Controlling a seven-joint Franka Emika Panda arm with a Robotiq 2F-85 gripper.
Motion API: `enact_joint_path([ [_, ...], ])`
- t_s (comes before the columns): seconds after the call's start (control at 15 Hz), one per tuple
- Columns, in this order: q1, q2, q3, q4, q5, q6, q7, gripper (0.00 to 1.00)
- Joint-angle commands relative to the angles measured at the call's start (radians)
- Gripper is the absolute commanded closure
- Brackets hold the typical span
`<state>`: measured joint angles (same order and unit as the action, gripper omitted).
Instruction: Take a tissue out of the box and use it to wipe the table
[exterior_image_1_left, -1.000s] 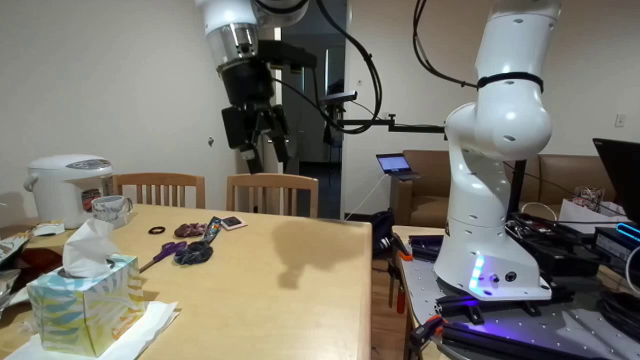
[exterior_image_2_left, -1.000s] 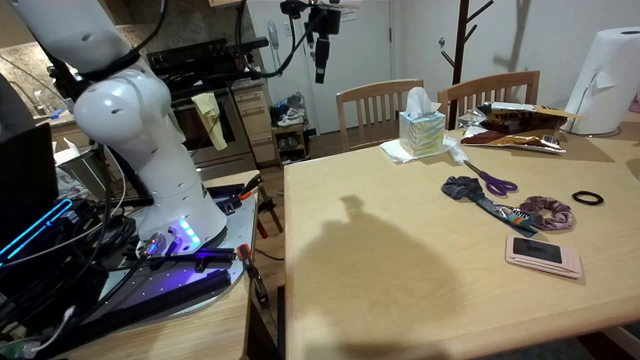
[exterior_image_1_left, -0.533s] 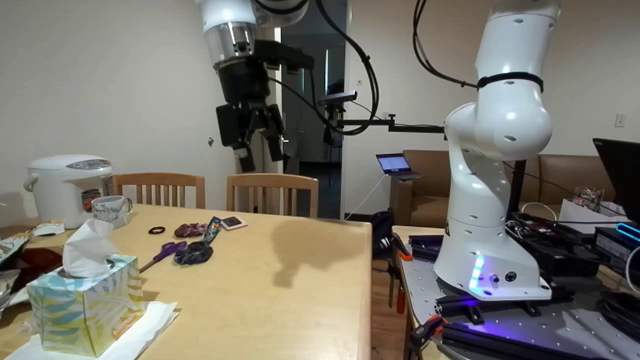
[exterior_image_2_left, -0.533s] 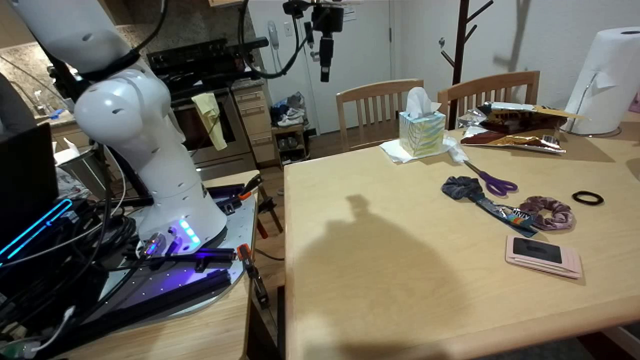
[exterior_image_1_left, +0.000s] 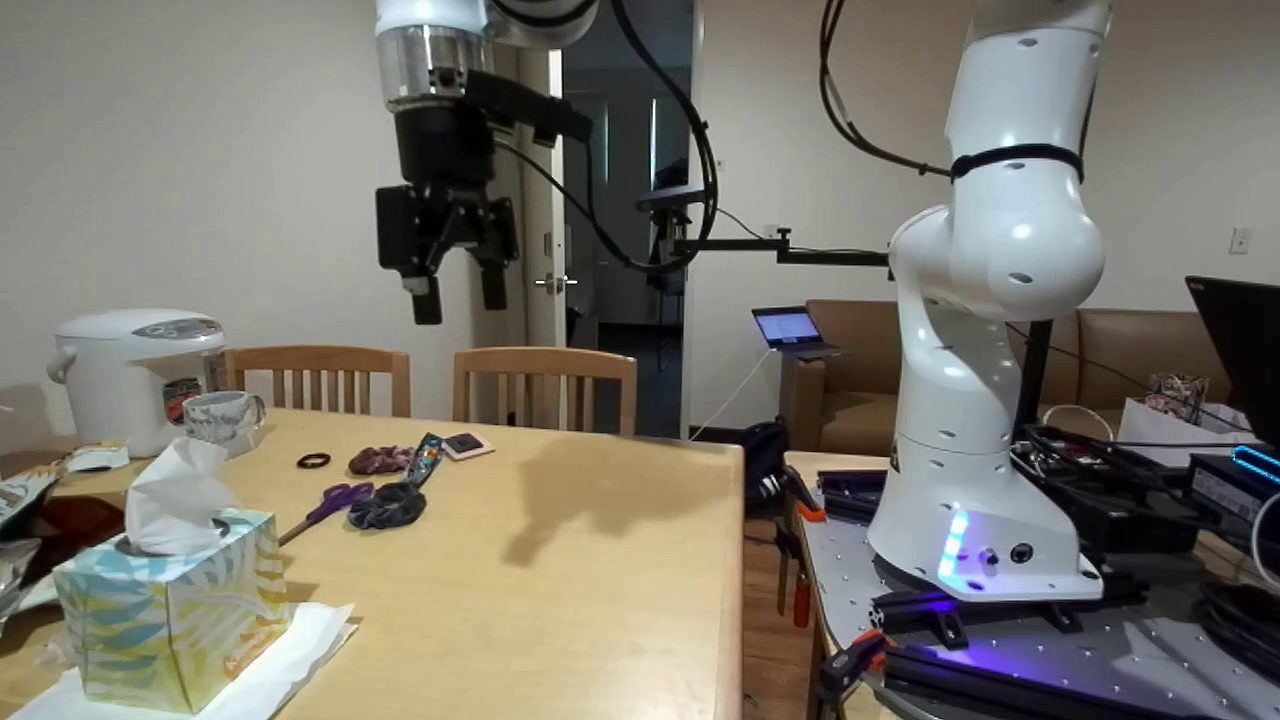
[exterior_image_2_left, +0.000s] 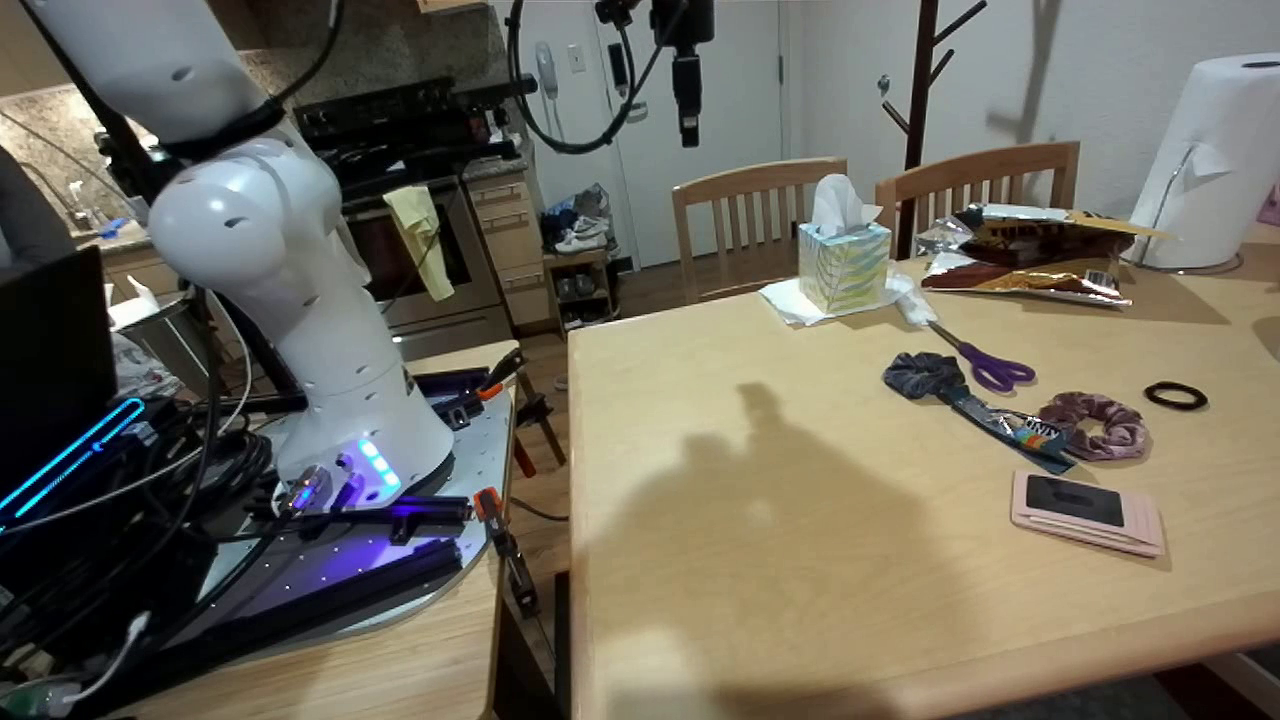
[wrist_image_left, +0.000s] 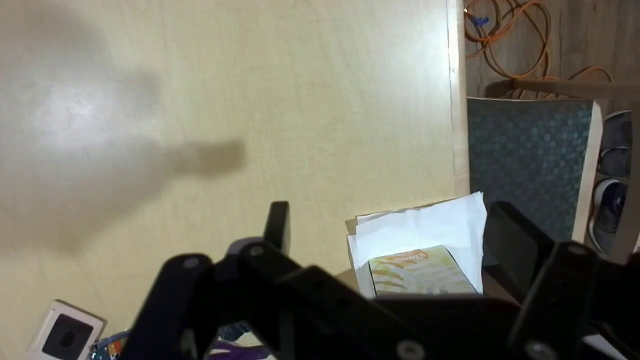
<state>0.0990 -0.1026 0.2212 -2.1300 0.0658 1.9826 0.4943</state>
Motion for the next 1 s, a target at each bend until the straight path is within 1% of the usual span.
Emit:
enact_joint_path([
  [0.0,0.017,0.079,-0.013,0.099,-0.04,-0.023,-0.026,0.0],
  [0.27,0.035,0.151,-0.018,0.203,-0.083,-0.083,-0.025,0.0],
  [0.53,0.06,0.227,-0.025,0.32,-0.098,-0.127,-0.067,0.0],
  [0.67,0.071,0.265,-0.032,0.378,-0.126,-0.135,-0.098,0.0],
  [0.93,0.083,0.343,-0.052,0.475,-0.143,-0.121,-0.154,0.0],
])
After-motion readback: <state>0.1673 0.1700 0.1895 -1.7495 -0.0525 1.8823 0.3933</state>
